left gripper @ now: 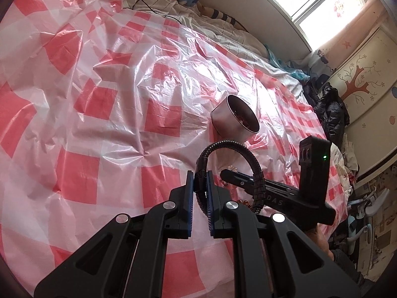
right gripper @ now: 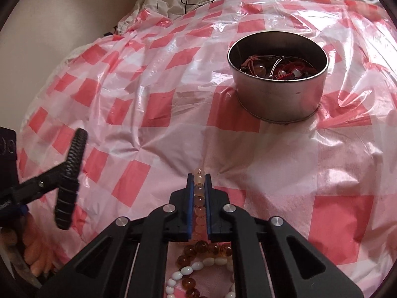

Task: Organize jewelry
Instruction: 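Close the right tool on the pink bead and pearl bracelet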

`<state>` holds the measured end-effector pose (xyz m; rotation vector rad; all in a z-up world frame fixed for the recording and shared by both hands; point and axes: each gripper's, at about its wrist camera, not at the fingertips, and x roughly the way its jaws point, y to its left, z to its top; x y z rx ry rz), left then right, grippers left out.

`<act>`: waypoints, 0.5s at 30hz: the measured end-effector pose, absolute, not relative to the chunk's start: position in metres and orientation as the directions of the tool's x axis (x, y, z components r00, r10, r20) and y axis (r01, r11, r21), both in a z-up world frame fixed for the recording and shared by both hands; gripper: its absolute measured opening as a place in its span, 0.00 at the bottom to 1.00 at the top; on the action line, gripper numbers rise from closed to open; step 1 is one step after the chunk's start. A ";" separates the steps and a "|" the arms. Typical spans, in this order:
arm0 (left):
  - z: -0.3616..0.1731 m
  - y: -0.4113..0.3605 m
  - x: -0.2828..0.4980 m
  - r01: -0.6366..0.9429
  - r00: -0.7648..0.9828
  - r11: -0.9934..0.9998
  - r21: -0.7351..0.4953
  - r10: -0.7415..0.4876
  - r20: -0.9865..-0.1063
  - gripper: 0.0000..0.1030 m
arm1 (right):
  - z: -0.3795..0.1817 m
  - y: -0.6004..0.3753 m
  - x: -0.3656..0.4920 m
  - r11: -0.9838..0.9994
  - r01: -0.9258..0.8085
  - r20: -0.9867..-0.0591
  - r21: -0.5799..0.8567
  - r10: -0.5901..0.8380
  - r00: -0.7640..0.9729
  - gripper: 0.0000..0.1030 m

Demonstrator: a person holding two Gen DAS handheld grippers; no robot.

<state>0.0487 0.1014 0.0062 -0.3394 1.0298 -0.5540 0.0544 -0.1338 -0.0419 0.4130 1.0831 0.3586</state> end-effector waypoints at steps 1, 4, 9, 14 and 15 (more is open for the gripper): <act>0.004 0.098 0.049 0.276 0.391 0.816 -0.508 -0.579 -0.716 0.08 | -0.040 -0.138 0.053 0.858 -0.076 -0.761 0.508 0.489 0.426 0.08; -0.001 0.087 0.050 0.288 0.374 0.821 -0.493 -0.571 -0.731 0.08 | -0.038 -0.154 0.050 0.838 -0.050 -0.744 0.543 0.508 0.435 0.08; -0.006 0.067 0.051 0.314 0.353 0.827 -0.467 -0.558 -0.751 0.08 | -0.032 -0.177 0.047 0.819 -0.018 -0.724 0.574 0.518 0.456 0.08; -0.011 0.049 0.055 0.337 0.336 0.825 -0.453 -0.555 -0.761 0.08 | -0.025 -0.195 0.047 0.805 0.004 -0.706 0.593 0.518 0.483 0.08; -0.011 0.046 0.056 0.340 0.333 0.825 -0.452 -0.555 -0.762 0.08 | -0.025 -0.198 0.048 0.801 0.009 -0.702 0.598 0.519 0.488 0.08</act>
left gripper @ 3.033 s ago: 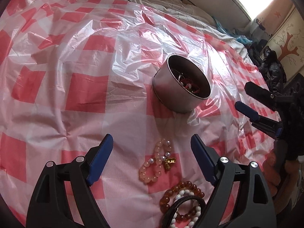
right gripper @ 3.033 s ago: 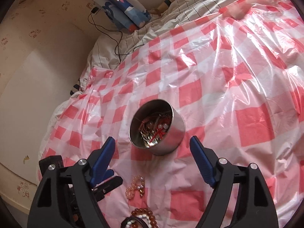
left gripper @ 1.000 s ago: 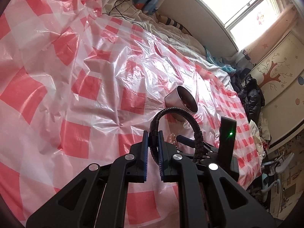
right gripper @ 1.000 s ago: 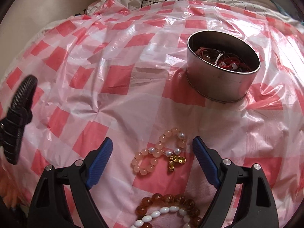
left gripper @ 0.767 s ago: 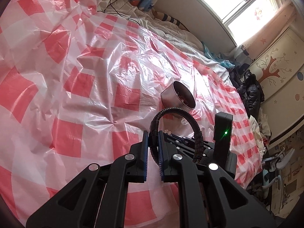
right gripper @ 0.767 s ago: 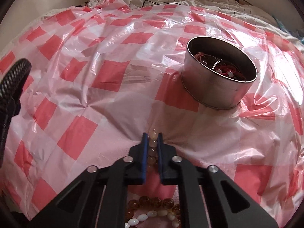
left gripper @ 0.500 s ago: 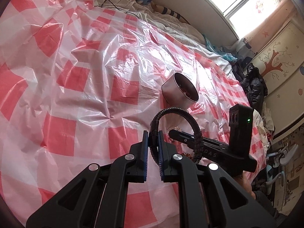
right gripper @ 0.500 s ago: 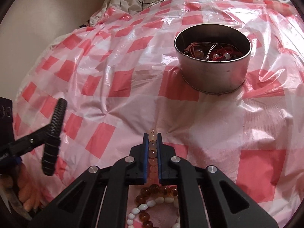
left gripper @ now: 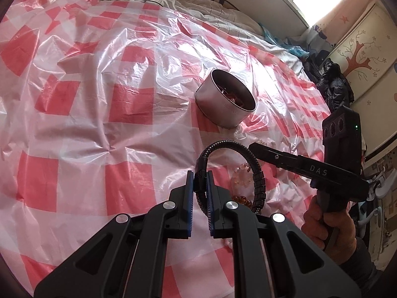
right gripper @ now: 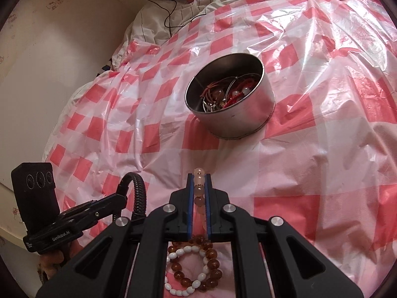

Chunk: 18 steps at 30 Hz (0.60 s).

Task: Organize jewelry
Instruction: 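Close the right tool on the pink bead and pearl bracelet, then carry the pink bracelet over the silver tin and open the right tool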

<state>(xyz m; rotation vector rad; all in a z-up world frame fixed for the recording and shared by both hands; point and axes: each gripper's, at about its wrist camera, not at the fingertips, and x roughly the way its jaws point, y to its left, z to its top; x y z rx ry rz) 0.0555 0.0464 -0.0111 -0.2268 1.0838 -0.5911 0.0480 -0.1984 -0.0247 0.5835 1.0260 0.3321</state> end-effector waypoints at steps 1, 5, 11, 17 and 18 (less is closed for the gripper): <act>-0.011 0.044 0.057 0.342 0.332 0.825 -0.451 -0.555 -0.763 0.08 | -0.024 -0.202 0.049 0.797 0.014 -0.697 0.604 0.519 0.494 0.08; -0.011 0.037 0.061 0.345 0.330 0.823 -0.451 -0.556 -0.763 0.08 | -0.020 -0.209 0.051 0.785 0.021 -0.684 0.619 0.525 0.506 0.08; -0.013 0.029 0.069 0.349 0.327 0.830 -0.435 -0.543 -0.773 0.08 | -0.027 -0.214 0.058 0.778 0.043 -0.689 0.627 0.527 0.497 0.08; -0.016 0.020 0.079 0.357 0.324 0.834 -0.420 -0.533 -0.782 0.08 | -0.031 -0.222 0.064 0.769 0.052 -0.684 0.637 0.534 0.496 0.08; -0.017 0.019 0.080 0.358 0.325 0.836 -0.416 -0.530 -0.783 0.08 | -0.031 -0.223 0.066 0.767 0.052 -0.682 0.640 0.536 0.498 0.08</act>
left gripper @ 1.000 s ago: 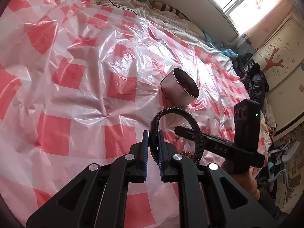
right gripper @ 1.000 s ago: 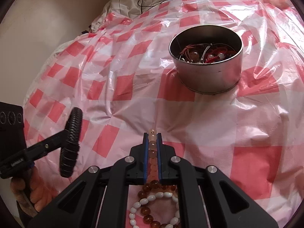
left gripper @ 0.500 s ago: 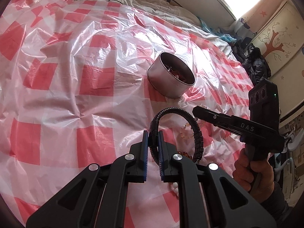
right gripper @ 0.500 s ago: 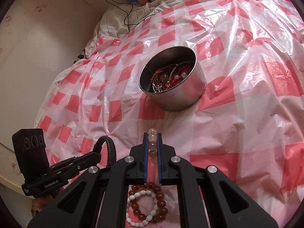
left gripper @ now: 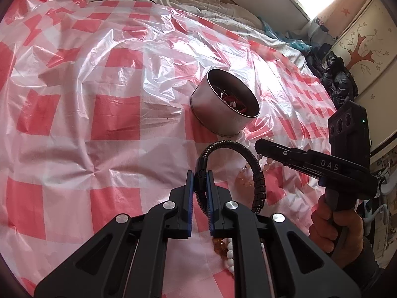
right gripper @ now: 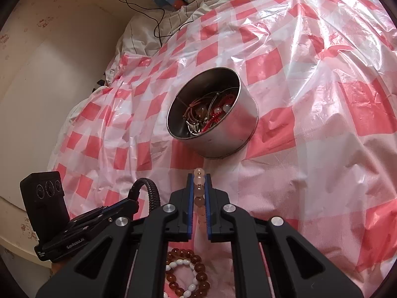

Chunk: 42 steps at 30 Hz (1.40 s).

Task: Organize jewelry
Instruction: 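Carry the pink bracelet over the silver tin and open the right tool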

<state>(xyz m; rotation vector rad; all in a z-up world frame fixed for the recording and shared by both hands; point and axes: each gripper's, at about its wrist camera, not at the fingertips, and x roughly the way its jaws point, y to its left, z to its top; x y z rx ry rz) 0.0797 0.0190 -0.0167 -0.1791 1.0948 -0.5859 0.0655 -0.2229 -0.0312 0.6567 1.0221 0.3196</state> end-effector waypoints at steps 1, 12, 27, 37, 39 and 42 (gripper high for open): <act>-0.017 0.018 0.081 0.359 0.325 0.837 -0.413 -0.527 -0.785 0.08 | -0.031 -0.225 0.067 0.764 0.052 -0.679 0.643 0.538 0.500 0.08; -0.008 -0.011 0.093 0.410 0.352 0.844 -0.346 -0.497 -0.793 0.08 | -0.023 -0.247 0.068 0.744 0.051 -0.652 0.666 0.548 0.525 0.08; 0.002 -0.037 0.095 0.430 0.376 0.835 -0.344 -0.512 -0.772 0.08 | 0.008 -0.262 0.065 0.729 0.002 -0.576 0.685 0.540 0.614 0.08; 0.011 -0.038 0.118 0.324 0.458 0.844 -0.427 -0.535 -0.710 0.08 | 0.033 -0.267 0.080 0.725 -0.058 -0.480 0.687 0.512 0.713 0.08; 0.012 -0.040 0.124 0.301 0.483 0.850 -0.432 -0.527 -0.700 0.08 | 0.036 -0.268 0.084 0.721 -0.066 -0.461 0.690 0.508 0.727 0.08; 0.013 -0.047 0.132 0.276 0.520 0.867 -0.416 -0.498 -0.694 0.08 | 0.038 -0.266 0.090 0.744 -0.062 -0.463 0.665 0.476 0.747 0.08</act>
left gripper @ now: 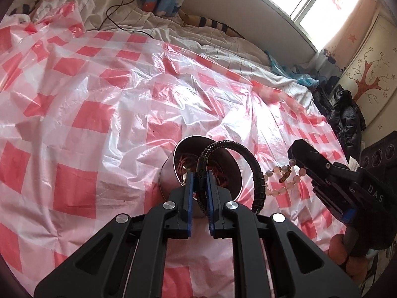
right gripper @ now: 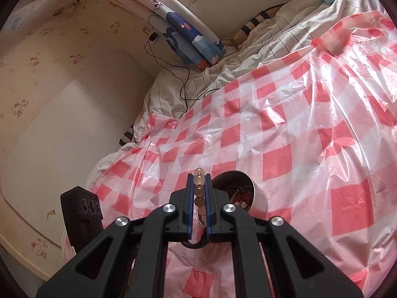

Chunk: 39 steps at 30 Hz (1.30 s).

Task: Organize jewelry
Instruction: 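Carry the pink bracelet over the silver tin and open the right tool, then move both open tools over the amber and white bead bracelets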

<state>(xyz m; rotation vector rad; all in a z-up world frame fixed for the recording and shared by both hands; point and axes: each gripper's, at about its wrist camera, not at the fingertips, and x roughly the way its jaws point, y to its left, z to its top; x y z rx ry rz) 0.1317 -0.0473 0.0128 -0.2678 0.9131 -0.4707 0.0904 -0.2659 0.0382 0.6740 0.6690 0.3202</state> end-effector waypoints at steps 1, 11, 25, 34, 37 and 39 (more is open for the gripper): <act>0.012 -0.050 0.135 0.270 0.530 0.872 -0.410 -0.489 -0.693 0.08 | 0.038 -0.263 0.095 0.755 -0.062 -0.470 0.653 0.467 0.749 0.08; 0.000 -0.059 0.146 0.256 0.530 0.893 -0.370 -0.450 -0.718 0.35 | 0.011 -0.225 0.134 0.870 -0.005 -0.650 0.493 0.372 0.662 0.49; 0.024 -0.046 0.076 0.318 0.666 0.948 0.009 -0.217 -0.714 0.52 | 0.032 -0.251 0.079 0.863 0.027 -0.649 0.505 0.358 0.672 0.71; 0.038 -0.037 0.039 0.350 0.708 0.931 0.102 -0.192 -0.679 0.56 | 0.031 -0.246 0.036 0.854 0.048 -0.671 0.518 0.370 0.643 0.76; 0.041 -0.036 0.027 0.350 0.719 0.929 0.118 -0.186 -0.670 0.56 | 0.031 -0.241 0.027 0.858 0.038 -0.677 0.512 0.377 0.632 0.76; 0.042 -0.034 0.020 0.351 0.724 0.928 0.126 -0.183 -0.665 0.57 | 0.032 -0.238 0.021 0.865 0.033 -0.685 0.501 0.373 0.625 0.76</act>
